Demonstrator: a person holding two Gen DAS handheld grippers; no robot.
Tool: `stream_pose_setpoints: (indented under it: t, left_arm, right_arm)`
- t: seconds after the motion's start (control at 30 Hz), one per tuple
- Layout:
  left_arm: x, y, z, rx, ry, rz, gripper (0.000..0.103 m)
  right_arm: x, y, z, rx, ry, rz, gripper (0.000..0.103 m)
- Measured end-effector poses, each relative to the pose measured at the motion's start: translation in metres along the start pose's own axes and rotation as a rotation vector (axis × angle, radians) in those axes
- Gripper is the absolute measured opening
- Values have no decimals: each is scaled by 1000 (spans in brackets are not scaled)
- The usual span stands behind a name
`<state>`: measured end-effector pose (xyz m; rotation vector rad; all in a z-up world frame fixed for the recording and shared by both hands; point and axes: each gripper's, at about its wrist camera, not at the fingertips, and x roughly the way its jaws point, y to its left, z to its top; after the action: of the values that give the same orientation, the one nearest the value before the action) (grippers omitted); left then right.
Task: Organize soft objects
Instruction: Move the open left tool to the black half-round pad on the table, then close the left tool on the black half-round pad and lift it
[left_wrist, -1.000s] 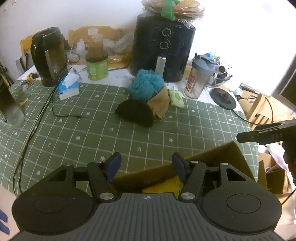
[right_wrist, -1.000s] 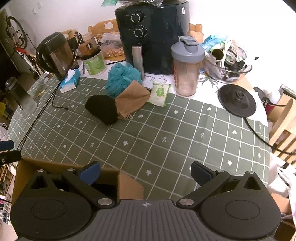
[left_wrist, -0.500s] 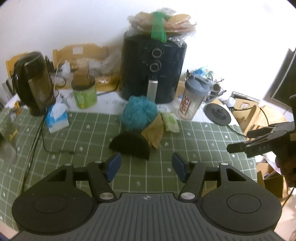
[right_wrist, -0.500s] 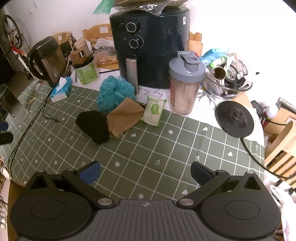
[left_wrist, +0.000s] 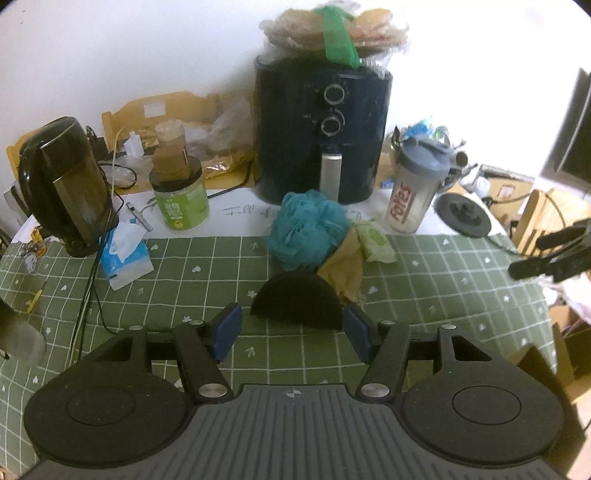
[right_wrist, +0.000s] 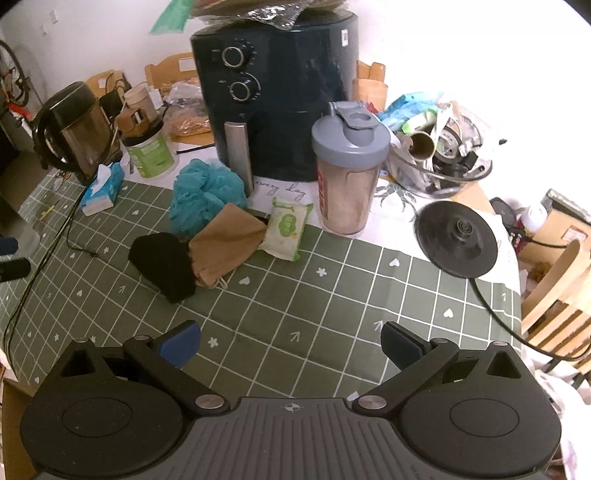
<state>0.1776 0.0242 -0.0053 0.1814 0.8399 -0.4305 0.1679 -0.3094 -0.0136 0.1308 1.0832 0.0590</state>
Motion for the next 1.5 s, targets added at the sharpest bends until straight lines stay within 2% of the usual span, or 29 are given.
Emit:
stream_pose_setpoints:
  t: [0.23, 0.43, 0.5, 0.57, 0.6, 0.73, 1.03, 1.13, 1.5]
  left_arm:
    - [30, 5, -6, 70, 29, 2, 60]
    - [57, 0, -6, 174, 22, 0, 60]
    - [67, -3, -7, 217, 16, 10, 63]
    - [79, -5, -9, 265, 6, 19, 77]
    - [85, -7, -10, 290, 8, 26, 78]
    - [111, -13, -15, 407, 32, 66, 79]
    - [166, -28, -36, 707, 98, 104, 79]
    - [181, -31, -42, 779, 111, 120, 79]
    - [210, -45, -56, 1026, 84, 176, 79]
  right_arm:
    - [11, -5, -4, 19, 28, -16, 103]
    - [15, -10, -5, 40, 50, -35, 103]
    - [16, -11, -5, 42, 54, -37, 103]
    - [17, -12, -6, 40, 61, -35, 103]
    - [18, -12, -6, 39, 62, -38, 103]
    - [19, -17, -8, 56, 67, -54, 103]
    - [20, -28, -20, 100, 89, -88, 103]
    - [19, -30, -25, 93, 96, -108, 103]
    - [21, -34, -35, 114, 120, -128, 103]
